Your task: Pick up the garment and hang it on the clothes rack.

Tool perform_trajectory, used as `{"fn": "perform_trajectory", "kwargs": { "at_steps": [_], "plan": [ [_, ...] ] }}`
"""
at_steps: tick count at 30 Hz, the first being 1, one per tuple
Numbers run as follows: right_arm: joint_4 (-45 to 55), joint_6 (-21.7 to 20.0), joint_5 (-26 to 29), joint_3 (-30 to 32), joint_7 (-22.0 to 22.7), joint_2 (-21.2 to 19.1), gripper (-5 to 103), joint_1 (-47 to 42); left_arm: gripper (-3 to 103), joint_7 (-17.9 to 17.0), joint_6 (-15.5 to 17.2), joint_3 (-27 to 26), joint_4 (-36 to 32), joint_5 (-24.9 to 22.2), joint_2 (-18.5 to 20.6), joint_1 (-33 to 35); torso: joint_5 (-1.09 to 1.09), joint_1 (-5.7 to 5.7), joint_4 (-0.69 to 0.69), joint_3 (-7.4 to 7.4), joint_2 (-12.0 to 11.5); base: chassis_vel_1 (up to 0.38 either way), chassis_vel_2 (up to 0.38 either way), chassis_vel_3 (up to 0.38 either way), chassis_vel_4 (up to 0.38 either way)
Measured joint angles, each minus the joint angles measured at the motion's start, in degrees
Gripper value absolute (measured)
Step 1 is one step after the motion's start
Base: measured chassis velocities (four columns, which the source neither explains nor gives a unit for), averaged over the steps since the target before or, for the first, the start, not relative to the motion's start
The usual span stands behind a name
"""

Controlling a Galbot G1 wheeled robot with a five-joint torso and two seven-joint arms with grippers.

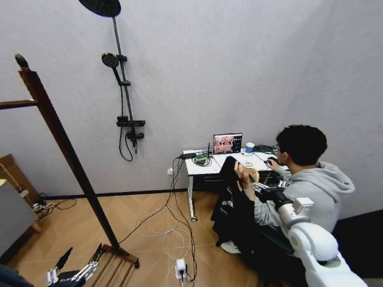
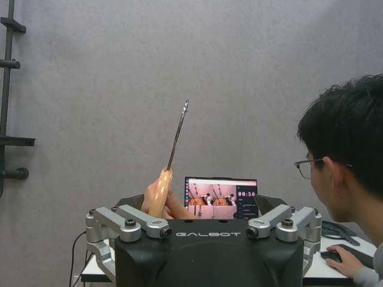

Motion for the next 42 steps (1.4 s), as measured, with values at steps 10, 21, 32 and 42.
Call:
{"fn": "perform_trajectory", "kwargs": {
  "at_steps": [10, 21, 32, 42],
  "plan": [
    [-1.2, 0.1, 2.2, -0.2, 0.1, -2.0, 72, 0.4, 100, 0.0, 0.0, 0.0, 0.0, 0.0, 0.0, 0.0, -0.01, 0.1, 0.02, 0.03, 0.0, 0.012, -0.005, -0.006, 0.008],
    [-0.5, -0.4, 7.0, 0.1, -1.6, -3.7, 24, -1.1, 100, 0.0, 0.0, 0.0, 0.0, 0.0, 0.0, 0.0, 0.0, 0.09, 0.03, 0.03, 0.0, 0.0, 0.0, 0.0, 0.0],
    [3.4, -1.2, 6.6, 0.6, -1.3, -3.4, 10, -2.5, 100, 0.0, 0.0, 0.0, 0.0, 0.0, 0.0, 0.0, -0.01, 0.09, 0.02, 0.03, 0.0, 0.0, 0.0, 0.0, 0.0],
    [11.1, -1.1, 7.4, -2.7, -3.5, -6.4, 10, -3.3, 100, 0.0, 0.0, 0.0, 0.0, 0.0, 0.0, 0.0, -0.01, 0.08, 0.03, 0.02, 0.0, 0.0, 0.0, 0.0, 0.0]
  ]
}}
